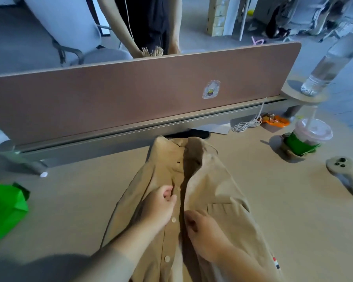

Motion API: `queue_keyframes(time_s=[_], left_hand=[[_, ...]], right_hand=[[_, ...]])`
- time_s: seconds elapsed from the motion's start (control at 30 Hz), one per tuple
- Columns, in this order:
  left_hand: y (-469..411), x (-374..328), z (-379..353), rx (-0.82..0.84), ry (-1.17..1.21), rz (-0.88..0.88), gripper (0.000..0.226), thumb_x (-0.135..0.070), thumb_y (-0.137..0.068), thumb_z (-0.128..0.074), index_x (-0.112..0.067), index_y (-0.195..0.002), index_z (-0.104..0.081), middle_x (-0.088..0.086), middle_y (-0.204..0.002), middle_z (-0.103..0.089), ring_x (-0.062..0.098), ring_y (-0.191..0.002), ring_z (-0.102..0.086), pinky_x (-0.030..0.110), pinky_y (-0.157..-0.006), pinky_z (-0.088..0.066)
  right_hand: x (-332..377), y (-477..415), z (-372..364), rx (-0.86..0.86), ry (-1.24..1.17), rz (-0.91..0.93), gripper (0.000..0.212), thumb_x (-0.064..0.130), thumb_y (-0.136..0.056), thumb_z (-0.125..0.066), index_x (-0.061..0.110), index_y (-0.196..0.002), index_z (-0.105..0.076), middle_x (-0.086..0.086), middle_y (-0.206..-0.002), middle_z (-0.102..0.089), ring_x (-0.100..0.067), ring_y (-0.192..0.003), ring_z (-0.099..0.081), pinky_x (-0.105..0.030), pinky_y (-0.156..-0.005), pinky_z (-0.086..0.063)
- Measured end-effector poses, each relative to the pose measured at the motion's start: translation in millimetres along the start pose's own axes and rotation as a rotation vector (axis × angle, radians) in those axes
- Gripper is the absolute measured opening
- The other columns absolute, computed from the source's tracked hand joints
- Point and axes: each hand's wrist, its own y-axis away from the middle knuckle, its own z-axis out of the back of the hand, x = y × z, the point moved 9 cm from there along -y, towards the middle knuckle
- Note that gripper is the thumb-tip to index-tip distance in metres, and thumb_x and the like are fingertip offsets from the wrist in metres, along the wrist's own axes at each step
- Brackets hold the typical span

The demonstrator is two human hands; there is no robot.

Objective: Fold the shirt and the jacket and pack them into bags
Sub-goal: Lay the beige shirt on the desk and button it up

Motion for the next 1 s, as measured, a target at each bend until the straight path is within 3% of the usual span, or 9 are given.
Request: queue_keyframes(time_s=[0.13,0.27,0.37,0.43,0.47,0.53,0.6,0.77,1.0], left_hand=[[-7.3,-30.2,-10.0,-0.001,-0.026,-0.039,0.061,-0.052,-0.086,-0.057,-0.026,-0.139,-0.041,-0.006,-0.137,-0.052,0.015,-0.120,-0.053,0.022,-0.079,-0.044],[-25.0,-62.5,-30.9,0.068,-0.126,-0.080,0.077,-0.058,-0.079,-0.062,-0.027,-0.143,-0.034,-0.005,-0.142,-0.047,0.019,-0.128,-0.048,0.032,-0.095,-0.043],[-39.0,-90.0,-41.9,0.043,-0.173,-0.184,0.034,-0.044,-0.091,-0.052,-0.021,-0.112,-0.063,0.000,-0.105,-0.067,0.021,-0.100,-0.062,0.027,-0.069,-0.044],[-48.1,-93.5,-40.4,0.009,0.030,-0.141,0.034,-0.035,-0.096,-0.048,-0.011,-0.080,-0.066,0.004,-0.074,-0.062,0.024,-0.076,-0.061,0.025,-0.058,-0.038],[-53.1,-86.3,-41.7,0.026,0.228,-0.042,0.032,-0.033,-0.095,-0.049,-0.009,-0.083,-0.067,0.004,-0.076,-0.063,0.026,-0.077,-0.062,0.025,-0.060,-0.041],[-53.9,-66.6,-53.9,0.110,0.620,0.216,0.025,-0.034,-0.093,-0.055,-0.014,-0.099,-0.068,0.004,-0.093,-0.068,0.025,-0.090,-0.064,0.030,-0.075,-0.051],[-50.4,-56.7,-65.7,0.199,0.689,0.295,0.025,-0.042,-0.092,-0.055,-0.023,-0.106,-0.065,0.002,-0.101,-0.068,0.024,-0.095,-0.063,0.039,-0.087,-0.052],[-55.0,-45.1,-62.7,0.185,0.647,0.249,0.031,-0.046,-0.092,-0.055,-0.025,-0.112,-0.063,-0.004,-0.098,-0.068,0.013,-0.089,-0.062,0.027,-0.068,-0.048],[-59.6,-34.3,-58.3,0.299,0.481,0.200,0.041,-0.046,-0.089,-0.058,-0.018,-0.118,-0.065,-0.001,-0.108,-0.072,0.016,-0.102,-0.065,0.023,-0.076,-0.048]], right_hand=[[1.9,7.5,8.6,0.026,0.092,0.116,0.035,0.017,-0.091,-0.043,0.025,-0.122,-0.058,0.005,-0.119,-0.054,-0.013,-0.111,-0.052,-0.017,-0.092,-0.039],[-0.3,17.0,-2.2,0.154,0.161,0.238,0.049,0.019,-0.089,-0.047,0.025,-0.137,-0.049,0.007,-0.139,-0.046,-0.012,-0.130,-0.039,-0.016,-0.106,-0.029],[-4.6,23.0,0.0,0.175,0.091,0.246,0.053,0.041,-0.084,-0.037,0.025,-0.131,-0.056,0.009,-0.135,-0.050,-0.008,-0.126,-0.044,-0.004,-0.101,-0.026],[-13.2,22.9,15.5,0.120,0.027,0.182,0.041,0.035,-0.089,-0.042,0.026,-0.125,-0.060,0.014,-0.126,-0.054,0.000,-0.116,-0.051,0.004,-0.092,-0.026],[-20.2,20.3,27.4,0.065,-0.028,0.134,0.032,0.026,-0.092,-0.048,0.029,-0.120,-0.061,0.017,-0.120,-0.057,0.005,-0.108,-0.054,0.004,-0.088,-0.029],[-37.4,9.2,54.1,-0.087,-0.187,0.018,0.028,0.014,-0.093,-0.051,0.036,-0.105,-0.064,0.018,-0.105,-0.063,0.007,-0.095,-0.058,-0.001,-0.083,-0.038],[-53.9,-5.0,78.3,-0.244,-0.380,-0.070,0.031,0.013,-0.093,-0.052,0.040,-0.089,-0.066,0.016,-0.096,-0.068,0.003,-0.092,-0.062,-0.014,-0.086,-0.046],[-54.1,-63.8,116.7,-0.326,-0.685,-0.111,0.016,0.009,-0.095,-0.052,0.023,-0.100,-0.059,-0.004,-0.089,-0.060,-0.022,-0.073,-0.057,-0.029,-0.061,-0.047],[-13.4,-146.3,140.5,-0.190,-0.534,-0.008,0.075,0.009,-0.082,-0.072,0.032,-0.141,-0.030,0.000,-0.087,-0.047,-0.012,-0.077,-0.051,-0.013,-0.068,-0.048]])
